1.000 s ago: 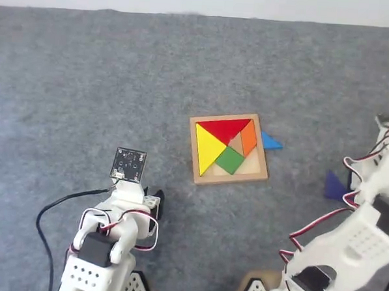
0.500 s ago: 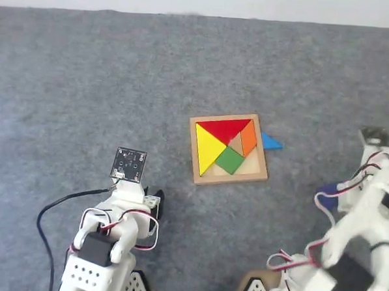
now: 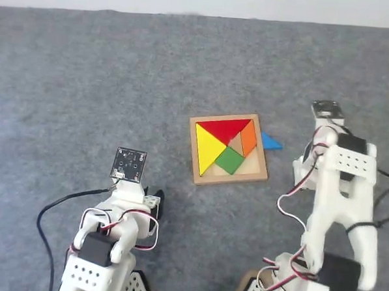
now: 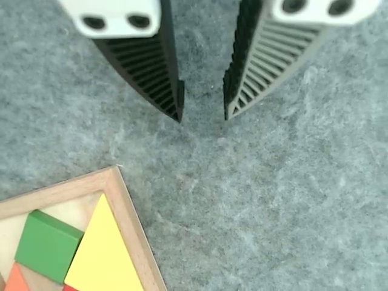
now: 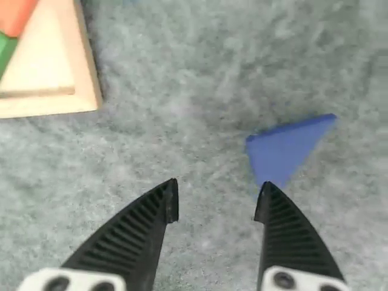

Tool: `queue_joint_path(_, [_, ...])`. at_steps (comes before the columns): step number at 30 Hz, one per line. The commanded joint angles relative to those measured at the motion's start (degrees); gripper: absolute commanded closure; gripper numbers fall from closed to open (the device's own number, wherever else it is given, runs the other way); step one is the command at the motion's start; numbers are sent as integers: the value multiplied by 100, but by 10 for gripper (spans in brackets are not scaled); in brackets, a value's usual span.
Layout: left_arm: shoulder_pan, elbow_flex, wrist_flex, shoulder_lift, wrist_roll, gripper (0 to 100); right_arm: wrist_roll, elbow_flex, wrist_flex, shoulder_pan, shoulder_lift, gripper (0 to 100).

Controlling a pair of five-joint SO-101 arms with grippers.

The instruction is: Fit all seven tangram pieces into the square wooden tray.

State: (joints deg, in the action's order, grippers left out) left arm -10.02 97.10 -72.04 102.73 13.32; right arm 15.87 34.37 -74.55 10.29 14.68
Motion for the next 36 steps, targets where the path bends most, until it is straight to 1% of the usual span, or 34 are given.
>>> queue_joint_path(1, [-9, -66, -9, 97, 35, 895, 167, -299, 171, -207, -145, 779])
queue_joint_path(7, [-9, -66, -9, 97, 35, 895, 167, -308, 927, 418, -549, 779])
queue_joint_path(13, [-9, -66, -9, 97, 35, 895, 158, -343, 1508, 497, -1411, 779])
queue_joint_path(15, [-9, -66, -9, 97, 35, 895, 158, -440, 1543, 576, -1587, 779])
queue_joint_path(21, [-9, -66, -9, 97, 35, 895, 202, -422, 1596, 1147, -1727, 779])
queue_joint_path(28, [-9, -66, -9, 97, 35, 895, 141, -422, 1719, 2158, -1613, 779])
queue_joint_path(31, [-9, -66, -9, 97, 35, 895, 202, -440, 1807, 2484, -1200, 779])
queue_joint_path(32, [-9, -66, -9, 97, 35, 895, 299, -440, 1886, 2554, -1015, 779])
queue_joint_path(33, [-9, -66, -9, 97, 35, 895, 571, -440, 1930, 2589, -875, 779])
queue_joint_path(36, [-9, -66, -9, 97, 35, 895, 2110, -519, 1807, 2369, -655, 779])
